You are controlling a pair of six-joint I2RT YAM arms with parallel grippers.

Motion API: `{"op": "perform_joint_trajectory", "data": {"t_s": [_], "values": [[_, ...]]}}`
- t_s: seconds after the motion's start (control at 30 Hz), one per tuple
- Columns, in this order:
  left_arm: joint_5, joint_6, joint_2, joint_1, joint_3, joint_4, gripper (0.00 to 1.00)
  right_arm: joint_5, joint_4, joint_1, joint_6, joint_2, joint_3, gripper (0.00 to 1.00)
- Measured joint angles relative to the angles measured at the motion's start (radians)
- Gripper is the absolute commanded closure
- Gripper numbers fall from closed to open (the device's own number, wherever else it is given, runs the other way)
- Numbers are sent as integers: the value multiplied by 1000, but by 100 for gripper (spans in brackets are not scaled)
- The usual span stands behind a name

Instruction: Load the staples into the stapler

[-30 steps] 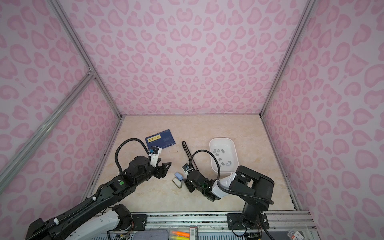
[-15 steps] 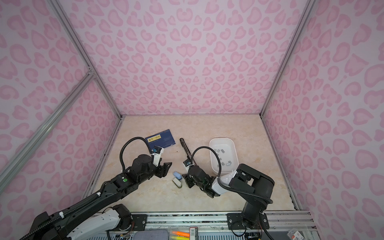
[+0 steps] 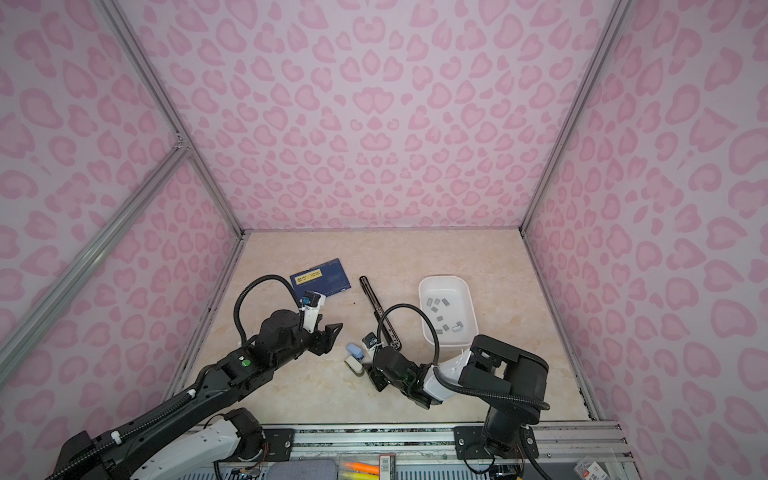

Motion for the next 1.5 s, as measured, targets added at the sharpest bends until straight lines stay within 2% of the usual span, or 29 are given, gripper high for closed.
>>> {"op": "perform_joint_trajectory", "data": {"t_s": [0.23,0.37,0.5,0.8,1.07,1.5], "values": [[0,0,-11,0,-8,-4,28,1,33,-10,3,87,77,56],[0,0,-10,0,-10,-4,28,2,52,-49,3,105,86,61],[0,8,11,0,-16,-2,28,0,64,-85,2,109,85,62],[58,53,177,-1,-21,55,29,-21,60,-109,-16,102,86,59],[116,77,377,-14,41,71,32,-17,25,-115,-15,-20,30,57],[126,97,540,-43,120,81,42,8,-98,-115,45,-290,-41,54]]}}
